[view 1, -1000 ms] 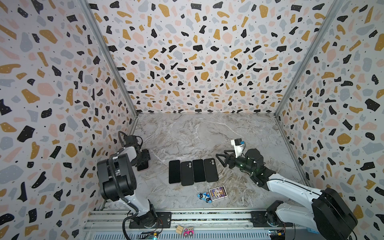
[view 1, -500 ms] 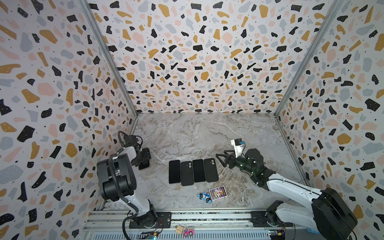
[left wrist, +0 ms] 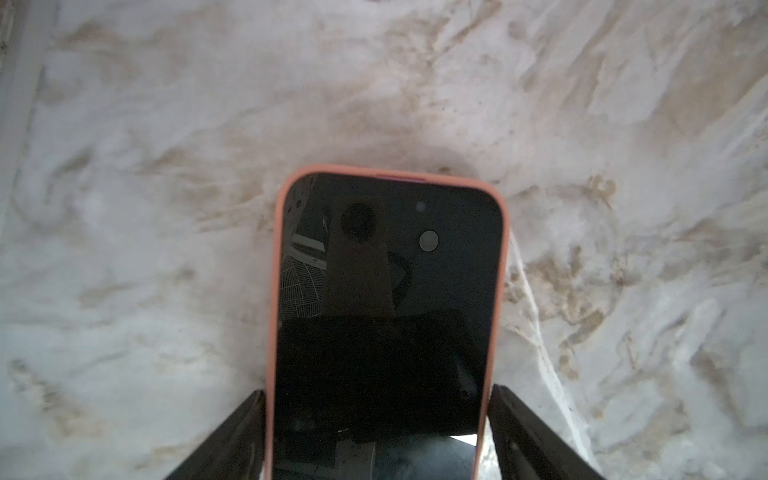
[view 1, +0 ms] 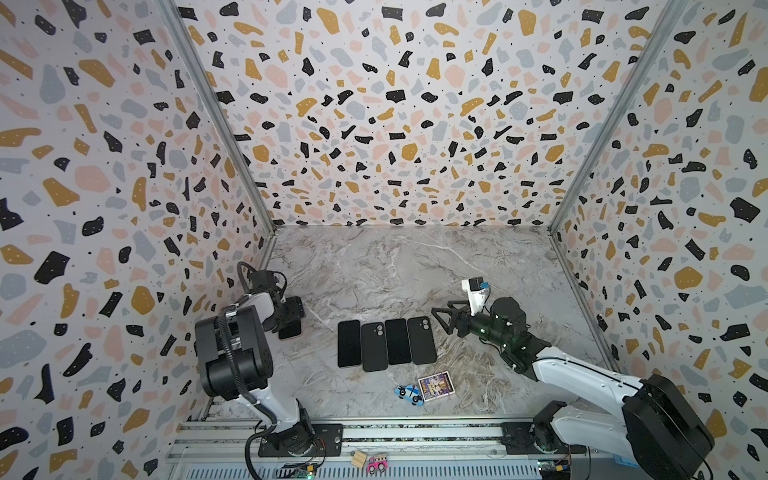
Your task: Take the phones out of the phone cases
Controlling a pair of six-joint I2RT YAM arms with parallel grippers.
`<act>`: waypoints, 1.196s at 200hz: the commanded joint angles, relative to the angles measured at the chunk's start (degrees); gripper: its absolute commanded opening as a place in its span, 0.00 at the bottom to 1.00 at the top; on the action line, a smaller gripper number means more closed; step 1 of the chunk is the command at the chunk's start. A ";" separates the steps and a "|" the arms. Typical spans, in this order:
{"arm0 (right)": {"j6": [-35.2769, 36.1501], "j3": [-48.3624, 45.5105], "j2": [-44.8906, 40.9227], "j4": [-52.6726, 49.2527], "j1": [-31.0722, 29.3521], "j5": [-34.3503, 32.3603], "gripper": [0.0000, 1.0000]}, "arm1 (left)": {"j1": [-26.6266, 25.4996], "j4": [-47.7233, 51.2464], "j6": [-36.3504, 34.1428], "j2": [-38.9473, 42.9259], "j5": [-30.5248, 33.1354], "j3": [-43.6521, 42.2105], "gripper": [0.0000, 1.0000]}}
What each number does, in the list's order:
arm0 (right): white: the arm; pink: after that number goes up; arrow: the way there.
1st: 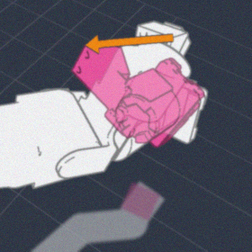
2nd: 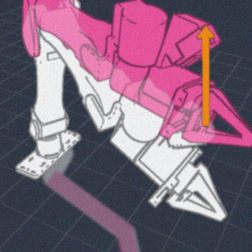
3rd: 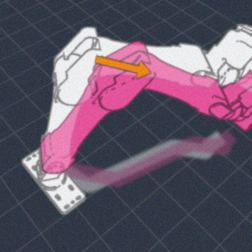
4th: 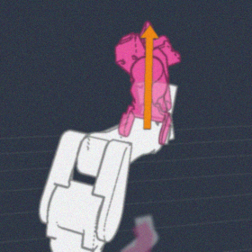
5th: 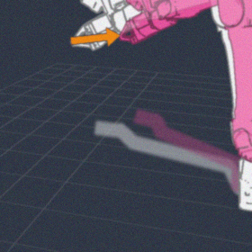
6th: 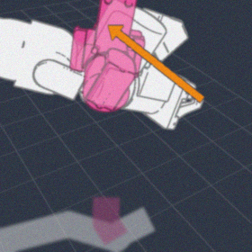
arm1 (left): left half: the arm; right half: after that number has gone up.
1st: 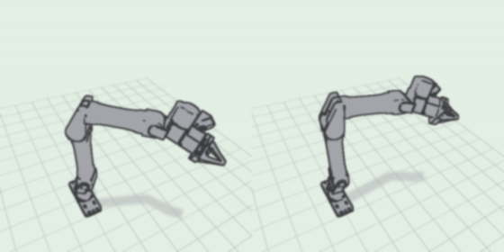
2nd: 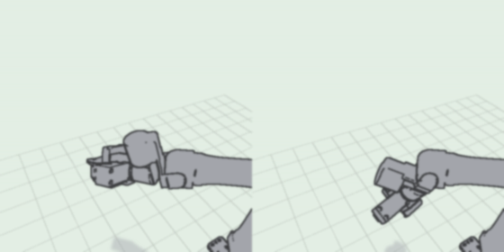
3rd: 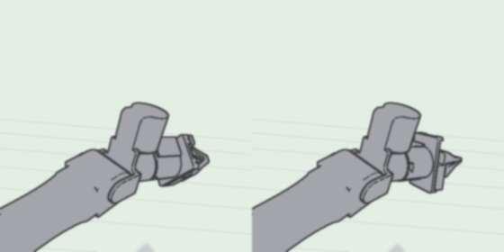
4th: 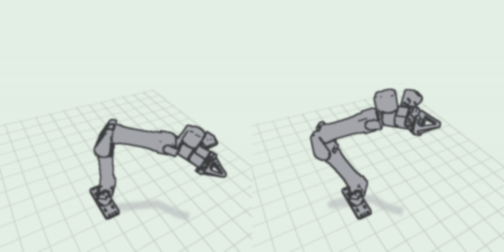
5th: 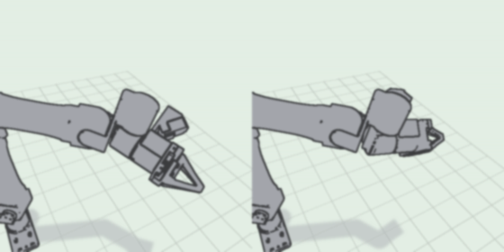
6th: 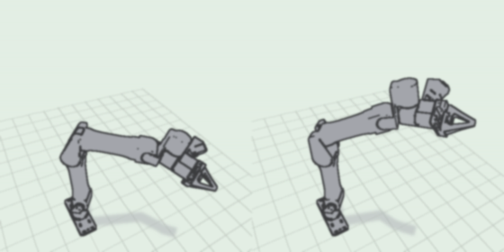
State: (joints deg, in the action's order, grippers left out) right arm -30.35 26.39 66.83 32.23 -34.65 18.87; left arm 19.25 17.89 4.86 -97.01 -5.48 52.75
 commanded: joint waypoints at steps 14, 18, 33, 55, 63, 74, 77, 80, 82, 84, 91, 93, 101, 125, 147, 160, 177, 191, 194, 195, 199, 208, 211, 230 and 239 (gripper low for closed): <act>0.19 0.44 0.13 1.46 0.29 0.64 0.84 | -0.86 2.79 0.78 -2.98 0.18 -0.07 0.86; 0.20 0.42 0.13 1.47 0.29 0.62 0.84 | -0.87 2.93 0.75 -3.08 0.55 0.10 0.86; 0.20 0.44 0.10 1.52 0.35 0.56 0.84 | -0.98 3.05 0.67 -3.60 1.78 0.58 0.86; 0.20 0.47 0.15 1.49 0.38 0.80 0.84 | -1.05 3.27 0.54 -4.43 2.87 1.24 0.86; 0.20 0.41 0.12 1.52 0.46 0.73 0.84 | -1.22 3.43 0.40 -4.88 3.37 1.54 0.86; 0.11 0.42 0.14 1.50 0.46 0.74 0.84 | -1.64 3.96 0.13 -5.61 4.63 2.06 0.86; 0.11 0.44 0.14 1.59 0.42 0.75 0.84 | -1.83 4.13 0.07 -5.76 4.86 2.23 0.86; 0.04 0.43 0.19 1.57 0.46 0.78 0.84 | -1.98 4.25 -0.01 -5.89 5.00 2.34 0.86; 0.03 0.48 0.20 1.64 0.46 0.81 0.84 | -2.01 4.37 -0.09 -6.10 5.09 2.42 0.86; 0.03 0.50 0.20 1.71 0.42 0.79 0.84 | -2.13 4.35 -0.09 -6.15 5.16 2.50 0.86; -0.06 0.55 0.32 1.83 0.45 0.82 0.84 | -2.53 4.42 -0.12 -6.34 5.34 2.61 0.86; -0.06 0.56 0.39 1.80 0.46 0.92 0.84 | -2.61 4.45 -0.07 -6.35 5.44 2.62 0.86; -0.06 0.59 0.45 1.84 0.45 1.04 0.84 | -3.01 4.64 -0.15 -6.35 6.10 2.71 0.86; -0.31 0.77 0.72 1.99 0.42 1.18 0.84 | -3.26 5.03 0.05 -6.42 7.78 2.71 0.86; -0.46 0.85 0.59 1.97 0.45 1.35 0.84 | -3.22 5.10 0.08 -6.85 8.11 2.80 0.83; -0.50 0.86 0.51 1.98 0.42 1.36 0.84 | -3.27 5.09 -0.01 -7.20 7.05 2.80 0.79; -0.58 0.85 0.25 1.99 0.46 1.36 0.84 | -3.25 4.91 -0.10 -7.40 5.47 2.71 0.74; -0.76 0.85 -0.01 1.94 0.46 1.33 0.84 | -3.23 4.81 0.05 -6.93 4.63 2.54 0.71; -0.81 0.85 -0.14 1.89 0.42 1.26 0.84 | -3.17 4.73 -0.02 -6.79 4.48 2.46 0.71; -0.83 0.85 -0.13 1.88 0.44 1.26 0.84 | -3.21 4.67 0.02 -6.75 4.41 2.41 0.71; -0.90 0.85 -0.24 1.76 0.44 1.31 0.84 | -3.25 4.51 -0.01 -6.51 4.04 2.29 0.70; -1.09 0.85 -0.41 1.69 0.46 1.48 0.84 | -3.25 4.27 0.08 -6.06 2.87 2.03 0.69; -1.18 0.85 -0.57 1.68 0.45 1.50 0.84 | -3.25 4.18 0.17 -5.87 2.44 1.96 0.68; -1.53 0.94 -1.16 1.41 0.46 2.28 0.84 | -3.23 3.71 0.41 -5.01 -0.03 1.61 0.64; -1.94 0.94 -1.41 1.49 0.46 2.66 0.84 | -3.29 3.41 0.59 -4.40 -1.23 1.41 0.63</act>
State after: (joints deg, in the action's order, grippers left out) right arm -31.20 26.39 67.33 33.04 -34.44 20.14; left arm 16.38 18.31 5.15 -100.88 -0.03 56.66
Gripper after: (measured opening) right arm 0.836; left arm 0.769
